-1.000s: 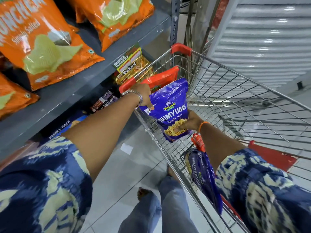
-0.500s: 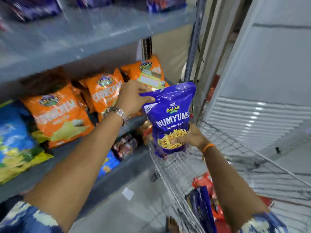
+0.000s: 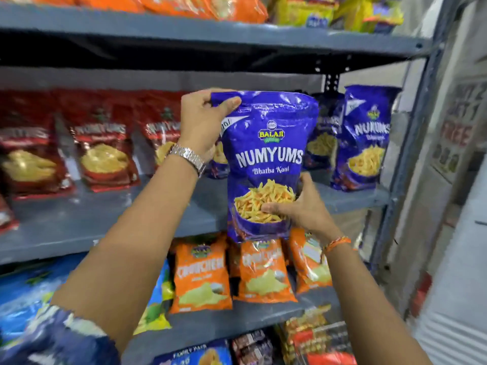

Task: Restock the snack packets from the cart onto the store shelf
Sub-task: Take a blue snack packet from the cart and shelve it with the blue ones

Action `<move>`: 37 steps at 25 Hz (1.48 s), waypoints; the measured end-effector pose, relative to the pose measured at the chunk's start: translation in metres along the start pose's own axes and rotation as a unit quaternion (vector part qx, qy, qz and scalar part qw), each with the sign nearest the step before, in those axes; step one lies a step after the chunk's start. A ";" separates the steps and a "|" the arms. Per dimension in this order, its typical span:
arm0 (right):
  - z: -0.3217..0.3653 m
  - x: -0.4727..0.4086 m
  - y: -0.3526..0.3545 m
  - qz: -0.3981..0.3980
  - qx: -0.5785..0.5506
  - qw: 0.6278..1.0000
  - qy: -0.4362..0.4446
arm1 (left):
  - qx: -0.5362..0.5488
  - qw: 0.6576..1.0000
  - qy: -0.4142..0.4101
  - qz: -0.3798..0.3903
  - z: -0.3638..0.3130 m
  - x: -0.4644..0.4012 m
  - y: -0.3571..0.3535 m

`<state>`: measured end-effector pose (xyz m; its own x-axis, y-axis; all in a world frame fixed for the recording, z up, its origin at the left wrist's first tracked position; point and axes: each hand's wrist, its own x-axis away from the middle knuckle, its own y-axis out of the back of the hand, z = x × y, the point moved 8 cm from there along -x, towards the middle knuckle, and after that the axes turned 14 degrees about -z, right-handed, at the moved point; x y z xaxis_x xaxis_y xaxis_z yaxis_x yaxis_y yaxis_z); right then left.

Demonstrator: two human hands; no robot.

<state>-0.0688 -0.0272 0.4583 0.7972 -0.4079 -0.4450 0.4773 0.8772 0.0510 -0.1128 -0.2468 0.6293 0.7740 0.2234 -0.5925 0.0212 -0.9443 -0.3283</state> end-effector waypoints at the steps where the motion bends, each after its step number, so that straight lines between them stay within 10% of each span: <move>1: 0.013 -0.015 -0.017 0.012 -0.007 1.000 0.011 | 0.012 1.000 0.001 -0.014 -0.009 -0.019 0.007; 21: -0.038 -0.159 -0.138 0.082 -0.020 0.994 -0.074 | -0.006 0.990 0.081 -0.117 0.103 -0.161 0.047; 26: -0.028 -0.142 -0.113 0.086 -0.053 0.993 -0.067 | -0.146 0.942 -0.018 -0.302 0.051 -0.110 0.072; 32: -0.021 -0.050 0.058 -0.101 -0.046 0.992 0.052 | 0.010 0.990 -0.019 -0.138 0.079 0.016 0.002; 37: -0.140 0.062 0.178 -0.172 0.006 0.984 -0.049 | 0.012 0.989 0.149 0.005 0.203 0.170 -0.075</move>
<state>0.0137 0.1396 0.3149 0.6194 -0.7029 -0.3497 0.7289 0.6804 -0.0764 -0.1109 -0.0888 0.4040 0.9265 0.1295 -0.3534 0.0008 -0.9396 -0.3423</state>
